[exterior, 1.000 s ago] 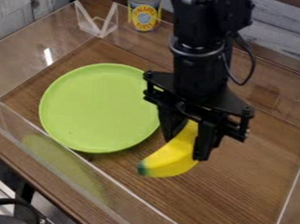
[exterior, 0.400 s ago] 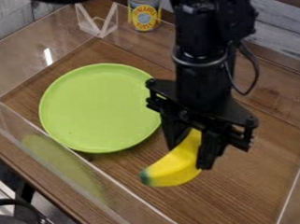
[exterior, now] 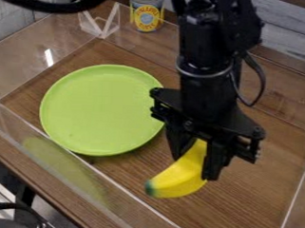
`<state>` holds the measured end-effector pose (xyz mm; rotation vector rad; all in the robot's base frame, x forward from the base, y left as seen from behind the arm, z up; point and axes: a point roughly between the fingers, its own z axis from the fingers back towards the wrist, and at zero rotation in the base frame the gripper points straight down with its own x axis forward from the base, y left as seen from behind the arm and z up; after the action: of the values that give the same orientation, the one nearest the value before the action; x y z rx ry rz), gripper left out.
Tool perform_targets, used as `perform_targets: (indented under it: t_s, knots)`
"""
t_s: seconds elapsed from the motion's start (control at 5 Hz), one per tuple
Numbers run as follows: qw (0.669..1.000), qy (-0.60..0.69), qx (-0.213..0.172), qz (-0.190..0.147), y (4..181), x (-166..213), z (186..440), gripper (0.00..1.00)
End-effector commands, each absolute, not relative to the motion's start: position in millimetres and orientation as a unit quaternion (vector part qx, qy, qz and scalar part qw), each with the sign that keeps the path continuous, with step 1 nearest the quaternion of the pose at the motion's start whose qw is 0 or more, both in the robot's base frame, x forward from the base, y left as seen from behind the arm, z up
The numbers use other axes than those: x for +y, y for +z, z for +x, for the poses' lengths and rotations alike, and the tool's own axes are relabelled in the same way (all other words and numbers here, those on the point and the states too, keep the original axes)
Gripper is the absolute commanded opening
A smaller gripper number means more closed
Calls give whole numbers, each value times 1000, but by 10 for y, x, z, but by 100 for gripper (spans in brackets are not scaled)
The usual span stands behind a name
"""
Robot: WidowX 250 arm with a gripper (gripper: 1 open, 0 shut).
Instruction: Remove the banana from inside the green plate and put it on the table
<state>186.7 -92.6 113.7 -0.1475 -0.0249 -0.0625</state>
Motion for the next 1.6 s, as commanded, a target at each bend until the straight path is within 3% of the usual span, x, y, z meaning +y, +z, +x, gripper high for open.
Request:
perform_targets:
  t_s: [0.0, 0.6, 0.8, 1.4]
  knots:
    - [995, -37, -34, -83, 1216, -953, 1882, 0]
    - [994, -41, -38, -89, 1187, -965, 1869, 0]
    - [995, -38, -34, -89, 1198, -951, 1868, 100]
    - [995, -42, -25, -90, 1052, -929, 1946, 100]
